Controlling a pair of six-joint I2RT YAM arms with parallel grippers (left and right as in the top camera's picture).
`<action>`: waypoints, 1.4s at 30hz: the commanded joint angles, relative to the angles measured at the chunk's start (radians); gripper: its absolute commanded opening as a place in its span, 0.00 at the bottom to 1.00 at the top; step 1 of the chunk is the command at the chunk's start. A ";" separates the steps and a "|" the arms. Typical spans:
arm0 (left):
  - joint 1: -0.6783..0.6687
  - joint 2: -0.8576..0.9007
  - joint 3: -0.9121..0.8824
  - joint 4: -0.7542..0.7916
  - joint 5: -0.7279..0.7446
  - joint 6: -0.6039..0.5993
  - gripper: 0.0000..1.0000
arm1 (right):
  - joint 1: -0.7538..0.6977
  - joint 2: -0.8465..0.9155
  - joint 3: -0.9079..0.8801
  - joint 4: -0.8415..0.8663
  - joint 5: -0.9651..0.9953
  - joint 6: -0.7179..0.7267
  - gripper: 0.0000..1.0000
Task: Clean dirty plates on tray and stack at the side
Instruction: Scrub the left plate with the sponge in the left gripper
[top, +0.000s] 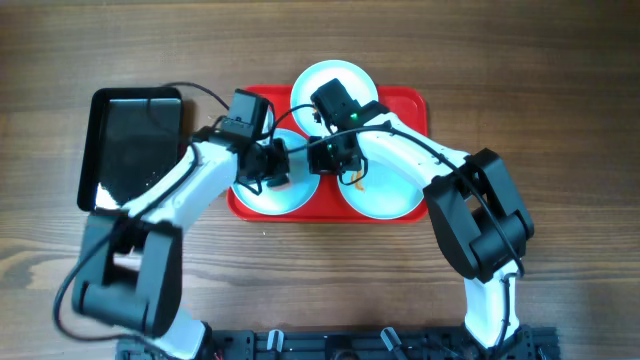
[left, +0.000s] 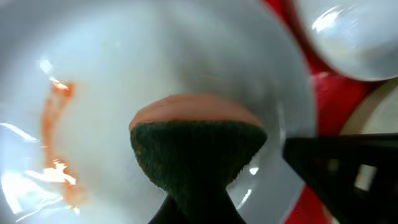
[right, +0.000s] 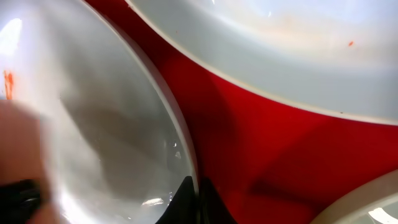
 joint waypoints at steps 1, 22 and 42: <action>-0.003 0.100 -0.006 0.006 0.057 -0.002 0.04 | 0.008 0.026 0.015 -0.004 0.022 0.003 0.04; -0.001 -0.025 0.010 -0.055 -0.293 0.013 0.04 | 0.008 0.026 0.015 -0.006 0.026 -0.004 0.04; -0.004 0.088 -0.071 -0.060 -0.269 0.006 0.04 | 0.008 0.027 0.015 -0.005 0.026 0.000 0.04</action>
